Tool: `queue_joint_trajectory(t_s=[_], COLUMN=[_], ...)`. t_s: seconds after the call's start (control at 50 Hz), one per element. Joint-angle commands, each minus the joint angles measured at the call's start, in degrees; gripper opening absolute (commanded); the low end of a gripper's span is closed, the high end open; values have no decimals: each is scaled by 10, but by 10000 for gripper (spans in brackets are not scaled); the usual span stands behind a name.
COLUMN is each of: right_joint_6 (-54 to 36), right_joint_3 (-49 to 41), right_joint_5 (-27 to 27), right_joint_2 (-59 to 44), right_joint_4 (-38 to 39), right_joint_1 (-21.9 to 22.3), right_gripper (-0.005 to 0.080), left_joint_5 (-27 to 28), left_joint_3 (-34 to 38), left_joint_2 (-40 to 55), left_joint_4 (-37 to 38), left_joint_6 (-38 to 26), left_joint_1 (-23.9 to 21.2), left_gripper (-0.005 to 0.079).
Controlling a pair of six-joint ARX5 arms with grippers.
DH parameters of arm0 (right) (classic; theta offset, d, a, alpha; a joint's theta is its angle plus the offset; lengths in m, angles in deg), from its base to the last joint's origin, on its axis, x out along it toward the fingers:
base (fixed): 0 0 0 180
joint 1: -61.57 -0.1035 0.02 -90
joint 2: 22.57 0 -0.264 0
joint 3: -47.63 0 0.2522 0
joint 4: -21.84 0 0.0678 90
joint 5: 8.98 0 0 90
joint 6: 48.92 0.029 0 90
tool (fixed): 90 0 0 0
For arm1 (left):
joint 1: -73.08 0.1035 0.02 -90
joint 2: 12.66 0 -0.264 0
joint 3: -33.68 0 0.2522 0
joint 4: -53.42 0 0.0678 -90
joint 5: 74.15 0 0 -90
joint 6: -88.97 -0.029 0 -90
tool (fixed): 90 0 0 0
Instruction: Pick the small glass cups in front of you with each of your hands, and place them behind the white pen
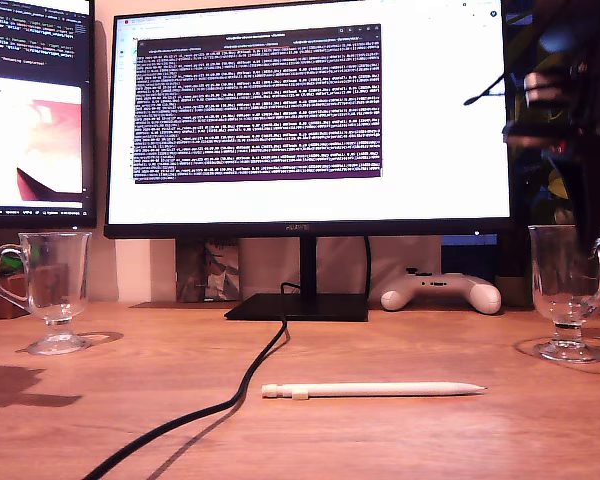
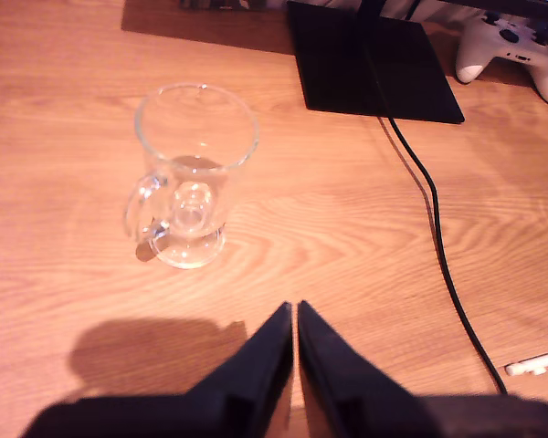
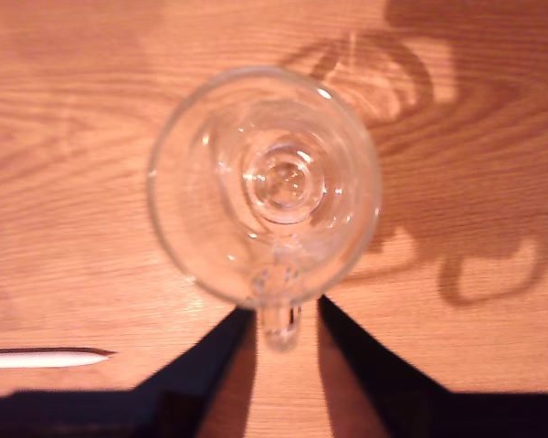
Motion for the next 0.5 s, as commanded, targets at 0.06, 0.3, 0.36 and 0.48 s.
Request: queue_joint_trajectory(t_s=[0.06,0.3,0.36,0.48], right_joint_6=[-3,-14,-18,-23], right_joint_3=[5,5,5,5], right_joint_5=[-2,-2,-2,-2], right_joint_2=[-25,-28,-28,-28], right_joint_4=[3,14,15,16], right_joint_1=[-3,-7,-7,-7], right_gripper=[128,-13,-13,-13], left_joint_5=[0,-24,-27,-48], left_joint_3=[-7,-36,-61,-125], left_joint_2=[2,7,16,49], left_joint_4=[-8,2,29,88], left_joint_6=[-8,-48,-58,-77], left_joint_1=[-1,-1,-1,-1], left_gripper=[-19,-18,-16,-11])
